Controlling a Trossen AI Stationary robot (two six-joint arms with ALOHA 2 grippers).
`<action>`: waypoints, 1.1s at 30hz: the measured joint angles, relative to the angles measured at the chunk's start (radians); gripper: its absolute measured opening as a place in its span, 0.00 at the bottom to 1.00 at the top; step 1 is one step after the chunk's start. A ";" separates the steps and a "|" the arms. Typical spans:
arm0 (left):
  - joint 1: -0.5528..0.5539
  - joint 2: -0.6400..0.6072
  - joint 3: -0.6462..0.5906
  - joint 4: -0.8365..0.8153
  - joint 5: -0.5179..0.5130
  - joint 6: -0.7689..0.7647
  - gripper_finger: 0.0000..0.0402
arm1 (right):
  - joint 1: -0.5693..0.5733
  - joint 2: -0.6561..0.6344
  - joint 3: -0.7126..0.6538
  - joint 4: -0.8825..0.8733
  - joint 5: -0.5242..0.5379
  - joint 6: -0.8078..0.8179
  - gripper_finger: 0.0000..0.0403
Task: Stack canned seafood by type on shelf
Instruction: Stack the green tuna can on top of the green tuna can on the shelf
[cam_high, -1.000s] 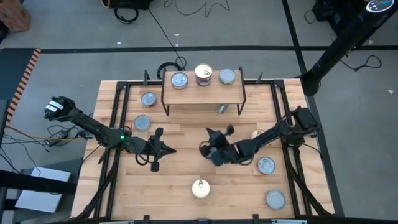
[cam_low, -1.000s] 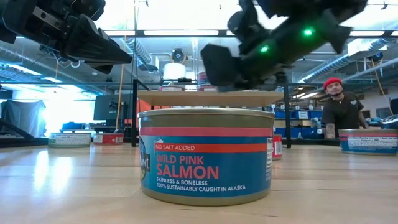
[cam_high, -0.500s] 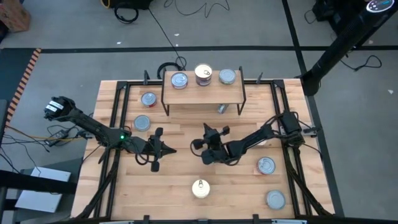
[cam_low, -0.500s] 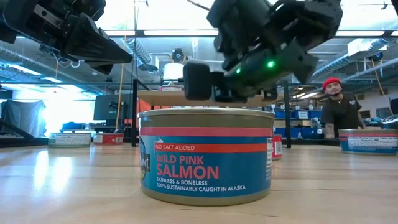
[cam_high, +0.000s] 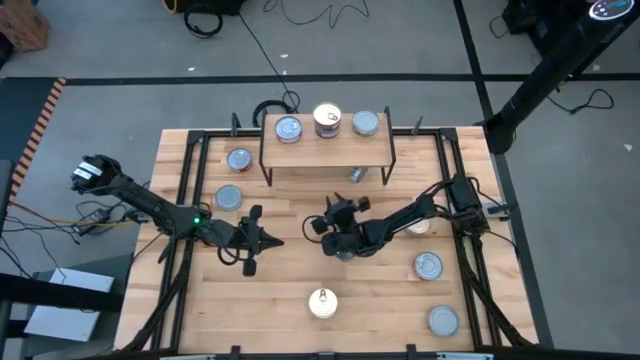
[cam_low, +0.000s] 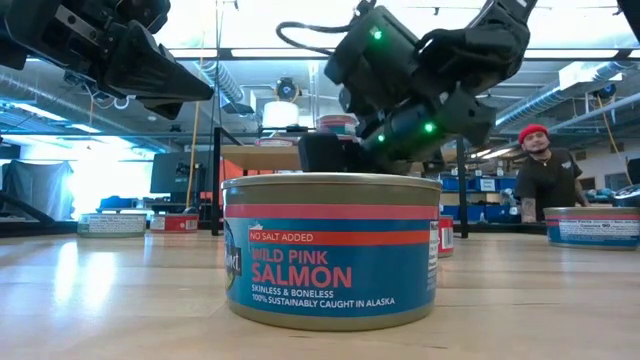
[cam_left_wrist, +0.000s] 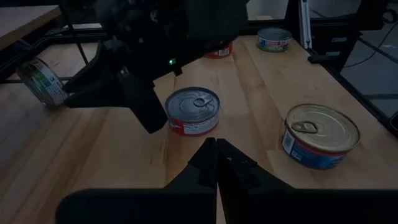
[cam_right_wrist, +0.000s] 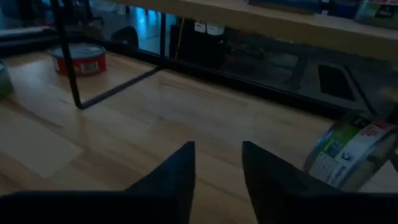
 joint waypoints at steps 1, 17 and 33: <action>0.000 0.000 0.000 0.000 0.000 0.000 0.01 | 0.001 0.000 0.000 -0.027 0.000 0.018 0.38; 0.000 0.000 0.000 -0.001 -0.018 -0.001 0.01 | -0.027 0.000 0.000 -0.364 -0.083 0.364 0.61; 0.000 0.000 0.001 -0.004 -0.022 0.005 0.01 | -0.174 0.000 0.000 -0.372 -0.144 0.374 0.65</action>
